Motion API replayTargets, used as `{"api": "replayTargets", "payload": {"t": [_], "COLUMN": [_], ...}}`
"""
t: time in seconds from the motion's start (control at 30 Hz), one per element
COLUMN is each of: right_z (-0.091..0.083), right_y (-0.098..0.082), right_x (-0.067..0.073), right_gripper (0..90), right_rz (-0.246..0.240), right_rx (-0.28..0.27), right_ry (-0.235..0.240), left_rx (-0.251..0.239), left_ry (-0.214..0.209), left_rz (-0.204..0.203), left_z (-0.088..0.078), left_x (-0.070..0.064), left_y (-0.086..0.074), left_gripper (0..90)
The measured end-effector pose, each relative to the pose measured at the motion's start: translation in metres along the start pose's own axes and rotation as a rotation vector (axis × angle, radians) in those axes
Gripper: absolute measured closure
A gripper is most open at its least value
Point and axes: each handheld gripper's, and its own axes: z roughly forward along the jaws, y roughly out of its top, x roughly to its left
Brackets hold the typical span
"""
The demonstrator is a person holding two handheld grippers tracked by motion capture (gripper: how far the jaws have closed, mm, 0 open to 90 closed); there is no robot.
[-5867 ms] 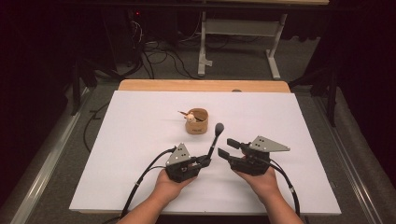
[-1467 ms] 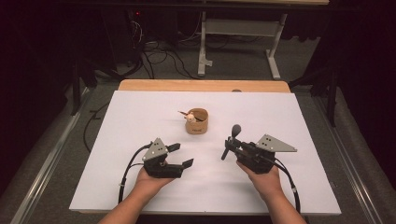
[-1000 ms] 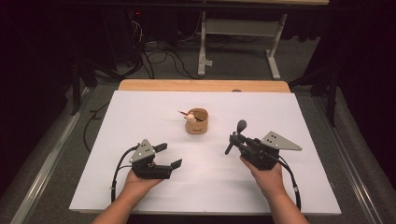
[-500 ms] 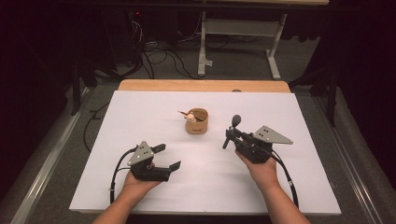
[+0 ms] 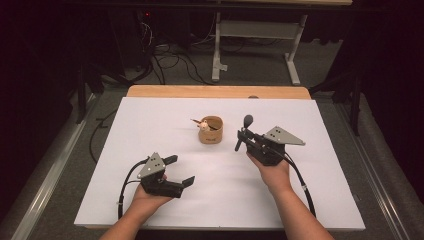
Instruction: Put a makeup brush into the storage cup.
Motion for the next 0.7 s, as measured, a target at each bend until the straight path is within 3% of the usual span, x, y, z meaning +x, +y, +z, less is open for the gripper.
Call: {"api": "replayTargets", "payload": {"t": [0.2,0.5,0.7], "right_z": [0.009,0.019,0.028], "right_y": [0.005,0.004,0.014], "right_x": [-0.001,-0.008,0.000], "right_gripper": [79.3,79.4,79.4], "right_rz": [-0.011,0.023,0.002], "right_rx": [-0.006,-0.010,-0.003], "right_ry": [-0.007,-0.024,-0.013], "left_rx": [0.003,-0.020,-0.011], "left_ry": [-0.011,0.021,0.006], "left_rz": [0.017,0.023,0.026], "left_z": [0.000,-0.002,-0.002], "left_x": [-0.002,-0.002,-0.003], "left_y": [0.000,0.001,0.000], "left_gripper": [3.2,0.2,0.1]}}
